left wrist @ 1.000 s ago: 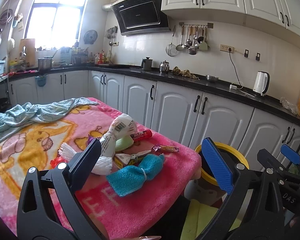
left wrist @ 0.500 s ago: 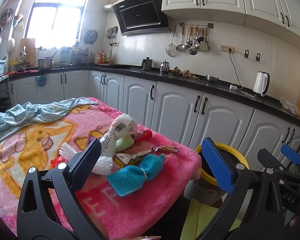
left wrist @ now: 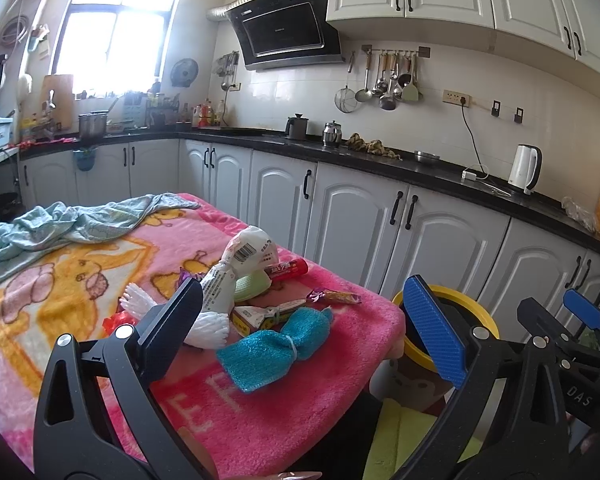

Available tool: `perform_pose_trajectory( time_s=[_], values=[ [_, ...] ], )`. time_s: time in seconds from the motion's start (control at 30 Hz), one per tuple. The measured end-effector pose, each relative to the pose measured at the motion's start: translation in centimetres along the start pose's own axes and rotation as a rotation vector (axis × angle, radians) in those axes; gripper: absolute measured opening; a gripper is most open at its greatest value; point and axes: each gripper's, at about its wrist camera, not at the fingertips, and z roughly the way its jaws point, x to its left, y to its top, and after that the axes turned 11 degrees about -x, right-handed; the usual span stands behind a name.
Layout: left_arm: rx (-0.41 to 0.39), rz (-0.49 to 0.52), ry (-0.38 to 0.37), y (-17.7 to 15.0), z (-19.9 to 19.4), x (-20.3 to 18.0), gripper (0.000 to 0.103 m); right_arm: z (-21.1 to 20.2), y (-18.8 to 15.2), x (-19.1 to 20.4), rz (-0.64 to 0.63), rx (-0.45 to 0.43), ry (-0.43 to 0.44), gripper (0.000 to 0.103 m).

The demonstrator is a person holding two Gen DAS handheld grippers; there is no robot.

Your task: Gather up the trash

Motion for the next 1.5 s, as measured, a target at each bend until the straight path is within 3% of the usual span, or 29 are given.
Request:
perform_pose_trajectory(
  time_s=[0.47, 1.0, 1.5],
  values=[
    [-0.004, -0.044, 0.041, 0.0, -0.1, 2.8, 0.092, 0.2, 0.9, 1.4, -0.058, 0.006, 0.110, 0.097],
    [0.008, -0.141, 0.154, 0.7, 0.4, 7.7, 0.092, 2.0, 1.6, 7.2, -0.155, 0.004, 0.312, 0.097],
    [0.066, -0.223, 0.245, 0.5, 1.7, 13.1, 0.092, 7.2, 0.8, 9.8, -0.096, 0.139, 0.357, 0.097]
  ],
)
